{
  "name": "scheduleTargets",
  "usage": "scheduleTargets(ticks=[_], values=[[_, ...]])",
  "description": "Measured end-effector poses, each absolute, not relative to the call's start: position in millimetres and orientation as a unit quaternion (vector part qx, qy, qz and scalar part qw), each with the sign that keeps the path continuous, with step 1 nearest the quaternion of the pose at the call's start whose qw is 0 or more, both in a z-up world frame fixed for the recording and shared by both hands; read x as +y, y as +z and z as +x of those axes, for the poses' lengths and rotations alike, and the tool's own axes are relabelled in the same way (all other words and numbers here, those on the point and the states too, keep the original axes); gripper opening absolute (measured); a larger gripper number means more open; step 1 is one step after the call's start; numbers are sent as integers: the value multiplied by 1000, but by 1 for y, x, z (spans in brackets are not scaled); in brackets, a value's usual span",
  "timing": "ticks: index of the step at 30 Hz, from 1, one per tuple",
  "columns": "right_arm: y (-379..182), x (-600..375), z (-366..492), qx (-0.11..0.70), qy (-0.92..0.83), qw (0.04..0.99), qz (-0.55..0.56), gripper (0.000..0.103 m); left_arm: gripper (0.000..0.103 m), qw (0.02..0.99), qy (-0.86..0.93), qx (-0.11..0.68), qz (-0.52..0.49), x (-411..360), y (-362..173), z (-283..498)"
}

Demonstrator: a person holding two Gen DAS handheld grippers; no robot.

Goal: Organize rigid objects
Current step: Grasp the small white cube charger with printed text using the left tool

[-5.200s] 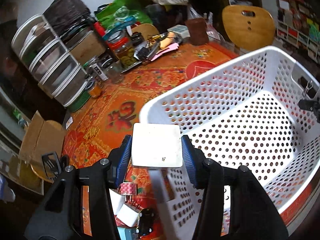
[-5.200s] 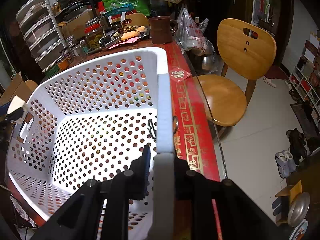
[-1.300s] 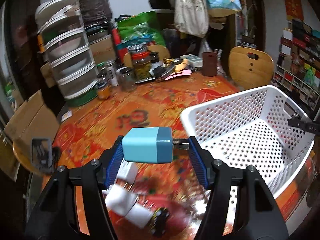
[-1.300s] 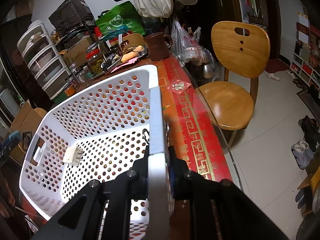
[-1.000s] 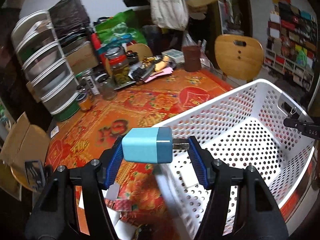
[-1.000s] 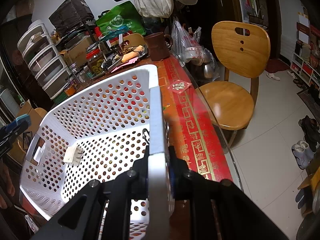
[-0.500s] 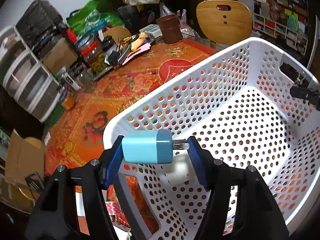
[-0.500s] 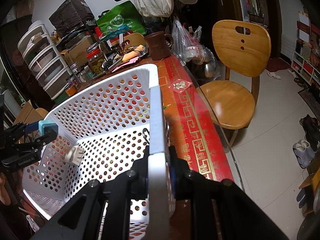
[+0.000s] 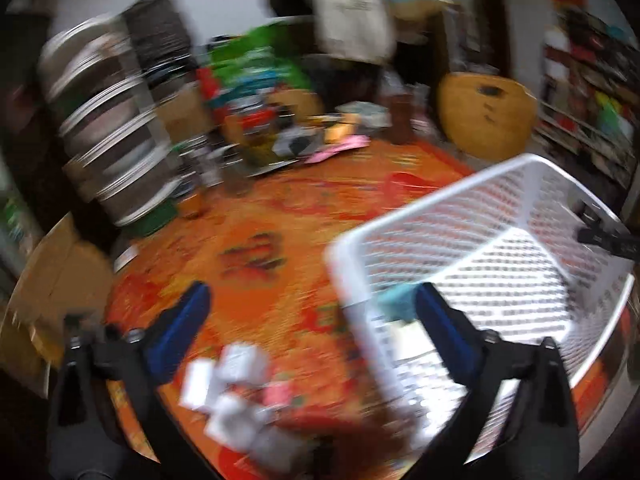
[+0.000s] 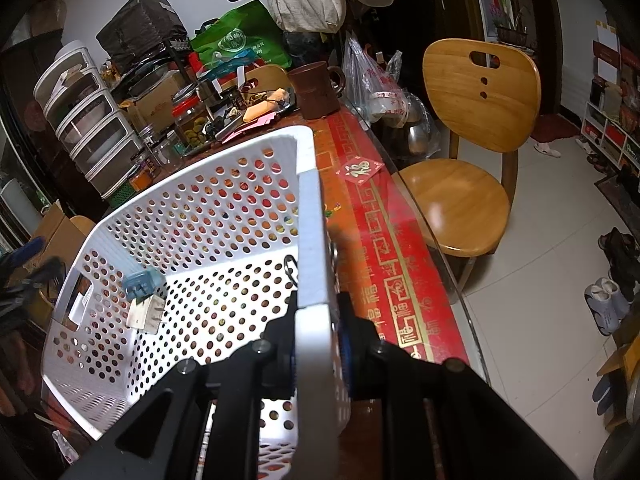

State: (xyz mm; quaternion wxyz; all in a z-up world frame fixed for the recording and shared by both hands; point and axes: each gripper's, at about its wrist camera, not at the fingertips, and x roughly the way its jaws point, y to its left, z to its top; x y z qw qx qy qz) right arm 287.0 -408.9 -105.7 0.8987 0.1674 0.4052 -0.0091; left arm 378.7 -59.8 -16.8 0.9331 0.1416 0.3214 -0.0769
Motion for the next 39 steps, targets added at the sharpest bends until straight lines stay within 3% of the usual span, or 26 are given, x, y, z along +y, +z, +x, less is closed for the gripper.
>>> scheduleTargets(ticks=[7,15,18,24,26,39], values=[[-105,-408,287,406,-7,898,166,16,102,906,23,420,41,87,-80,412],[-105,-409,287,409,-8,897,169,17,99,884,10,465,35,103,-139,434],[-106,-409,286,409,-9,897,171,17,77,878,13,477,47,98,-152,438],[-105,-408,286,408,-10,898,166,17,57,870,6,492,32,98,-169,453],[-105,-408,286,409,-10,897,166,17,27,869,2,494,28,98,-173,456],[-105,-407,287,409,-7,898,165,18,25,877,25,476,64,93,-173,460]])
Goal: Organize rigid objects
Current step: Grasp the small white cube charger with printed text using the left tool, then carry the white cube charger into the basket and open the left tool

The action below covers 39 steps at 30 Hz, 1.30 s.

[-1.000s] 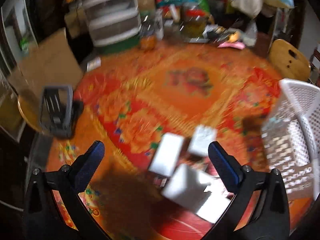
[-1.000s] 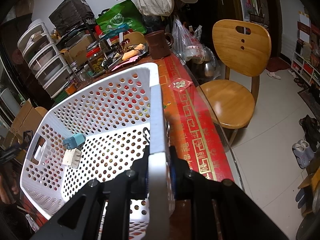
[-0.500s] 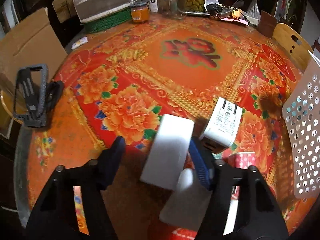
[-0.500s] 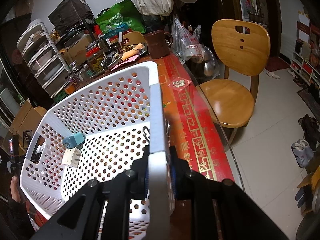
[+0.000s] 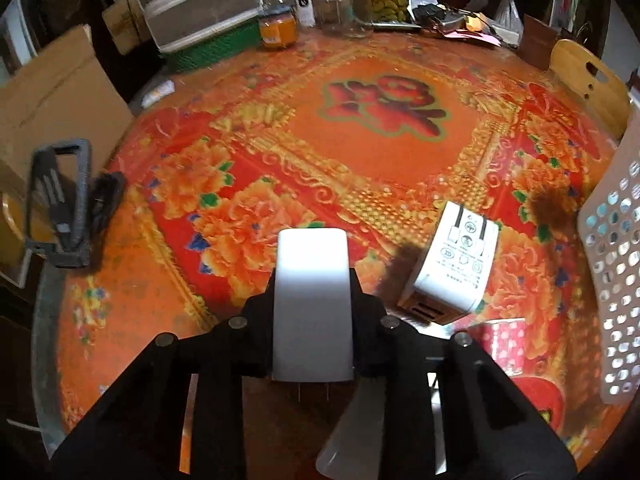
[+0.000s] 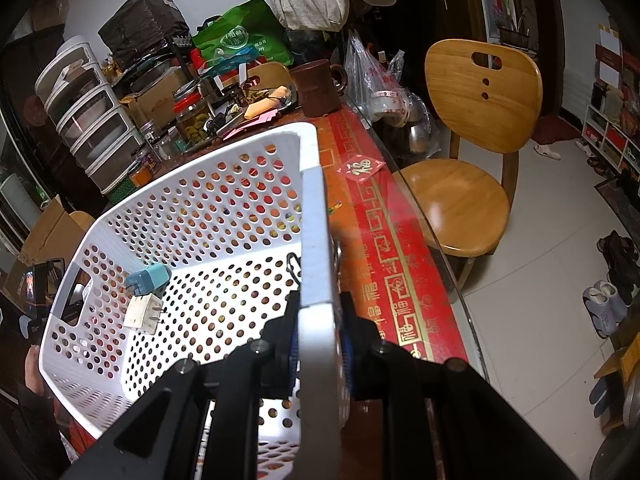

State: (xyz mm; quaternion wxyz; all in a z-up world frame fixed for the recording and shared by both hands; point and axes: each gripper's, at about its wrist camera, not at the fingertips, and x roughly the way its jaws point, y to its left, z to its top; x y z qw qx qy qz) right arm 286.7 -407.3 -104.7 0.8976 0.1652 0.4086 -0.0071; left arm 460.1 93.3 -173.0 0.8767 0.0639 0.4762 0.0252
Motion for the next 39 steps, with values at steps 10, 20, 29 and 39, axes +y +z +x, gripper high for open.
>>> scheduleTargets(ticks=[10,20,29,39], values=[[-105,-408,288,408,-6,898,165,18,25,919,62,380,82,80,-106,437],[-105,-407,287,407,-4,898,167,19,25,935,58,337,93,55,-54,418],[-105,-407,287,407,-5,898,167,19,25,951,9,287,117,-10,1,388],[-105,-407,287,407,-5,898,167,19,25,944,-49,279,170,-107,15,379]])
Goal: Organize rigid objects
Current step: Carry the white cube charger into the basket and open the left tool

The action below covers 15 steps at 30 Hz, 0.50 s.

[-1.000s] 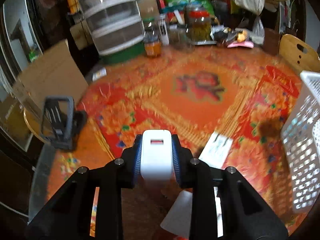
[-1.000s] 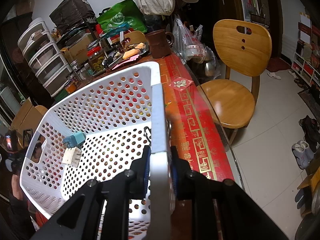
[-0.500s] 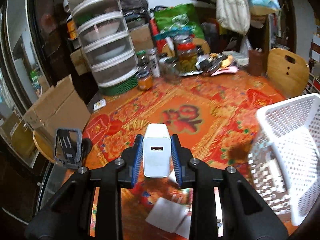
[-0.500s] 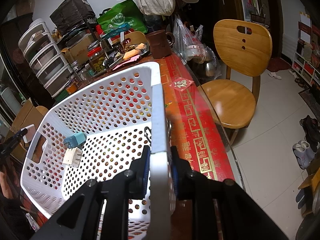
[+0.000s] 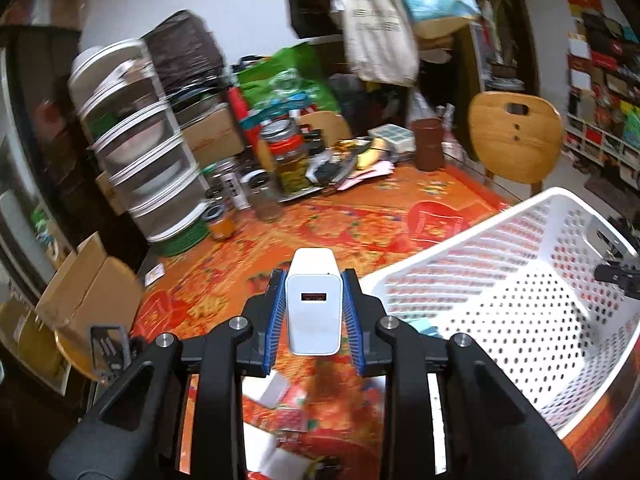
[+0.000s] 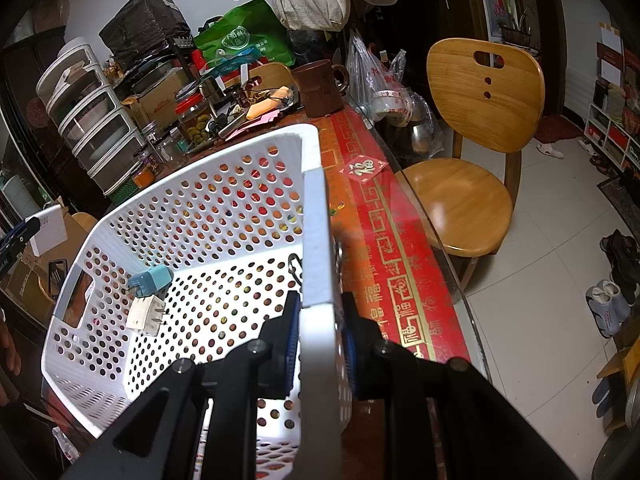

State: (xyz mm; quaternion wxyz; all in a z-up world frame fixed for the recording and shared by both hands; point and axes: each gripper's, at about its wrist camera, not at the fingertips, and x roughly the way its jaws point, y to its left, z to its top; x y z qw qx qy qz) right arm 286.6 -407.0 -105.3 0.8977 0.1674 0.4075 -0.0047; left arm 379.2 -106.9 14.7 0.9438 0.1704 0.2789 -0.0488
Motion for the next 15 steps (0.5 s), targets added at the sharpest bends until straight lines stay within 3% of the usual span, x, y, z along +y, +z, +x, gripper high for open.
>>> scheduleTargets(ticks=[9,15], values=[[-105,-408,287,408,-4,898,167,19,25,915,-111,312,231,-191,-23,368],[-105,-408,287,408,-4,898,167,19,25,893,-131,350,252,-207,-53,373]])
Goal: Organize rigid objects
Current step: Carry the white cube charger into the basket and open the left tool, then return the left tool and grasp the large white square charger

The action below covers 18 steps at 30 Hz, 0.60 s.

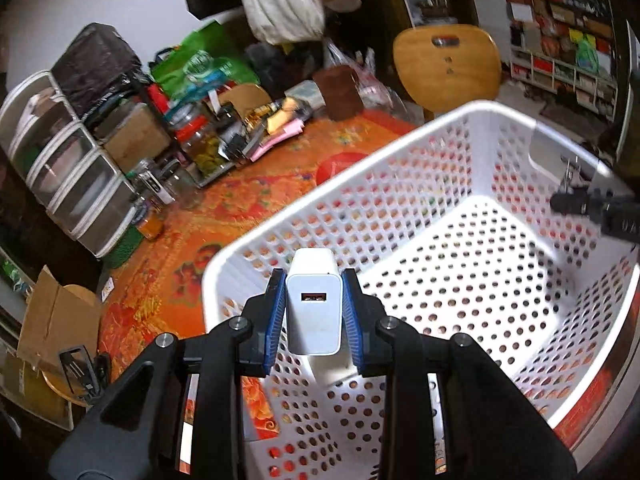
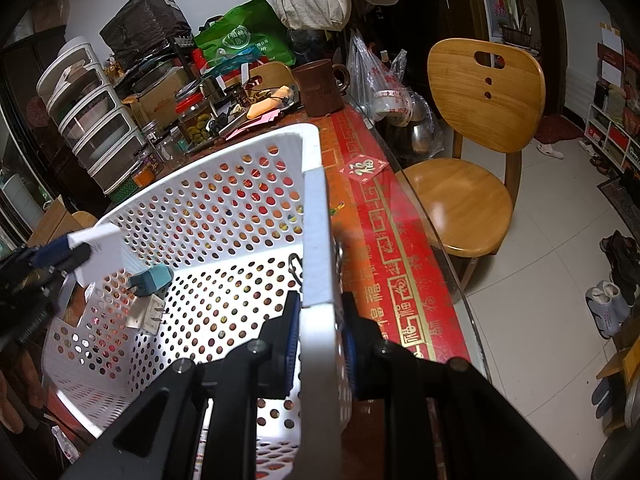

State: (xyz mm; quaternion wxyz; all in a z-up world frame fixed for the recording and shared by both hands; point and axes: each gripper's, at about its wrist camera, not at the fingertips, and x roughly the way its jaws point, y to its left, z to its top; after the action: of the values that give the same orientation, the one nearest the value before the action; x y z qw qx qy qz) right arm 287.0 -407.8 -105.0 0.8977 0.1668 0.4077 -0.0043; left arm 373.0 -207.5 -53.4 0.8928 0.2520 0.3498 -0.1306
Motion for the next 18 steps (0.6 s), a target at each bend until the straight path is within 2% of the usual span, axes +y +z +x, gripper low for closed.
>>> scheduleTargets(ticks=[9,13,15,16,17,18], values=[[-105,-408,287,408,-4,898,167,19,26,874,-140,394,247,-203,-72,385],[-105,-408,287,408,-5,898,167,19,30,881,-136,387,238,-196,-66,384],[-105,-408,288,409,-4,897,167,19,49,886,-132,376,235,-192,-61,382],[-105,-407,288,409,-4,897,167,19,68,891,-134,368,229,-188,-57,379],[-105,-407,288,409,-4,897,168,19,75,897,-136,358,222,-184,-53,376],[-105,-407,288,409,-4,897,167,19,75,904,-137,346,211,-178,-48,372]])
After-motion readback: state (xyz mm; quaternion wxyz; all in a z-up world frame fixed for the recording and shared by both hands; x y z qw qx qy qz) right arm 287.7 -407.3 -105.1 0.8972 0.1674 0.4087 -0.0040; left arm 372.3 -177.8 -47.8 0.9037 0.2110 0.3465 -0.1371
